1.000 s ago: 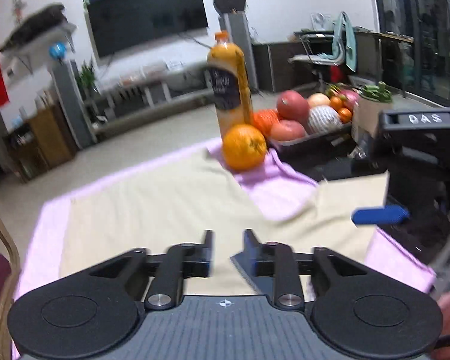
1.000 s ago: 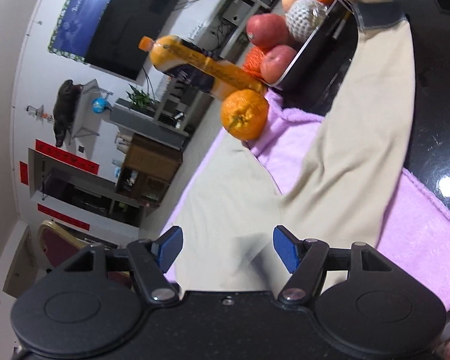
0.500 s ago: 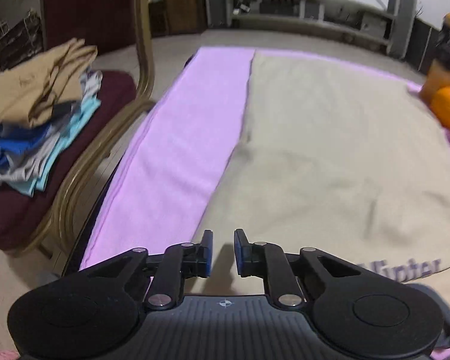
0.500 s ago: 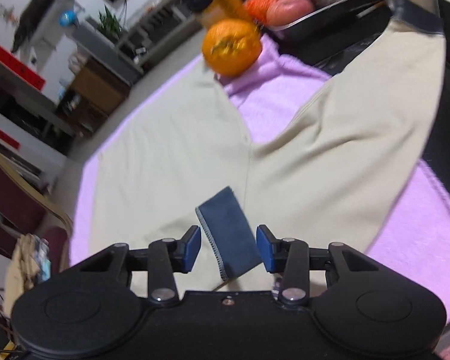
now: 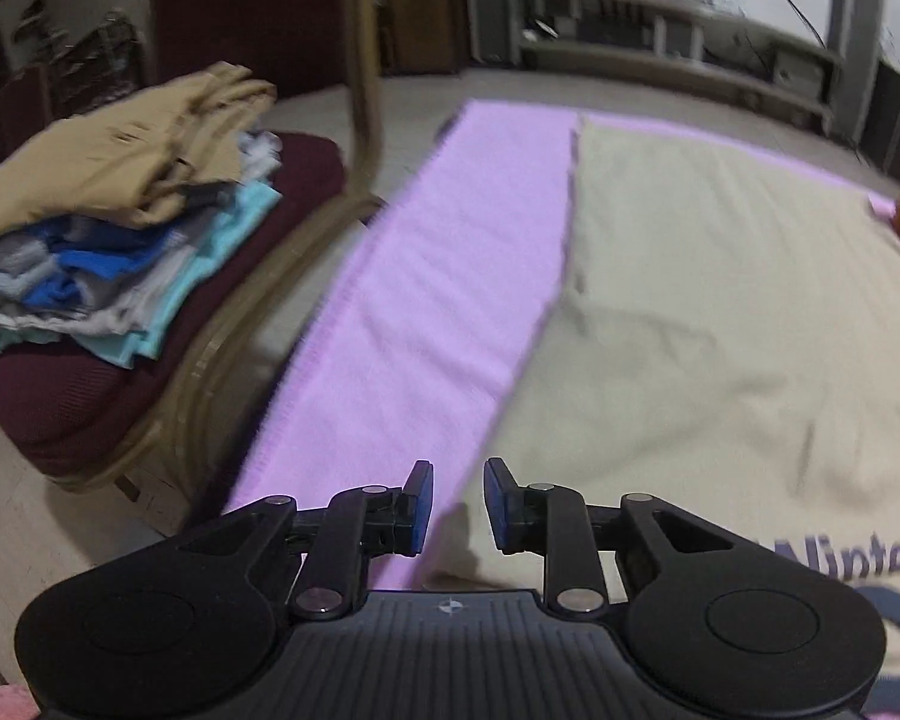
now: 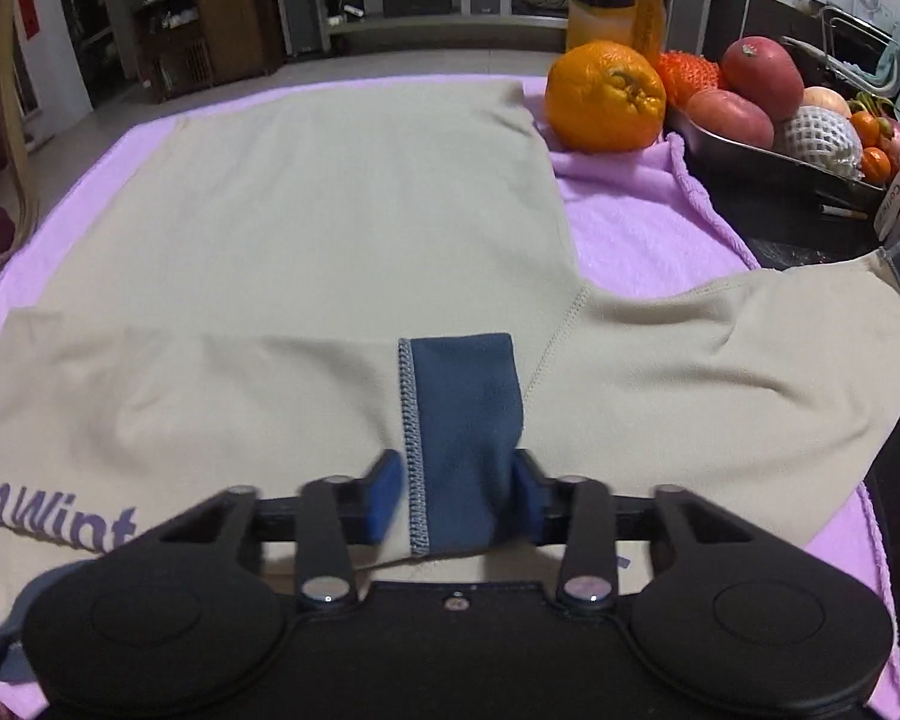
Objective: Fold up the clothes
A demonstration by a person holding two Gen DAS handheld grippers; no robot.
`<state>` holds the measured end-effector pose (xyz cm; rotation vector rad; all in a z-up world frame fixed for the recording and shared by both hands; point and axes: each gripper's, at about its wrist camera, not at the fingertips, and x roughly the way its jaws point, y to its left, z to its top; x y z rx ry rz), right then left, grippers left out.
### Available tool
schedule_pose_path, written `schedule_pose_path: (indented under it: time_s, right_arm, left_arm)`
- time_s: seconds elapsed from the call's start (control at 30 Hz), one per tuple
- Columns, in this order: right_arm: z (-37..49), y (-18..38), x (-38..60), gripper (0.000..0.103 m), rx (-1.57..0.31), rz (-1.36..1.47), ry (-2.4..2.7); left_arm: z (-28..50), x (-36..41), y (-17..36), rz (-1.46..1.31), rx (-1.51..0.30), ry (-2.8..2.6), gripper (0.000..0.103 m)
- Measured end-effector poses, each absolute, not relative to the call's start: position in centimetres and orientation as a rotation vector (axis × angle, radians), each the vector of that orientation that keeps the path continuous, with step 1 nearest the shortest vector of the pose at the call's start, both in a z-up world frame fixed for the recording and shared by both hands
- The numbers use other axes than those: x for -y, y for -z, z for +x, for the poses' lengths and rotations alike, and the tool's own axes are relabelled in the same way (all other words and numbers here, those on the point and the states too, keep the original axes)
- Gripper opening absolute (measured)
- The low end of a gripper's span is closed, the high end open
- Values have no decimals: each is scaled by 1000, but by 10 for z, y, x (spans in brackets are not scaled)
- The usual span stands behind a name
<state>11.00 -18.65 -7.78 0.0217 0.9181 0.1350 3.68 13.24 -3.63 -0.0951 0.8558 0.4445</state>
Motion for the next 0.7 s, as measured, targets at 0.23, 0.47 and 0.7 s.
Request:
schedule_pose_path:
  time_s: [0.23,0.47,0.7]
  right_arm:
    - [99,52,209,13,-824,186,-129]
    - [97,41,231,13,-801,260,-79]
    - [104,58,228,41,-892,178,12]
  left_arm:
    - [36,-139,36,-103,-854,-476,25]
    - [39,-129,42,-71,-878,-456,25]
    - [31,-130,38,-114,-860,-376,14]
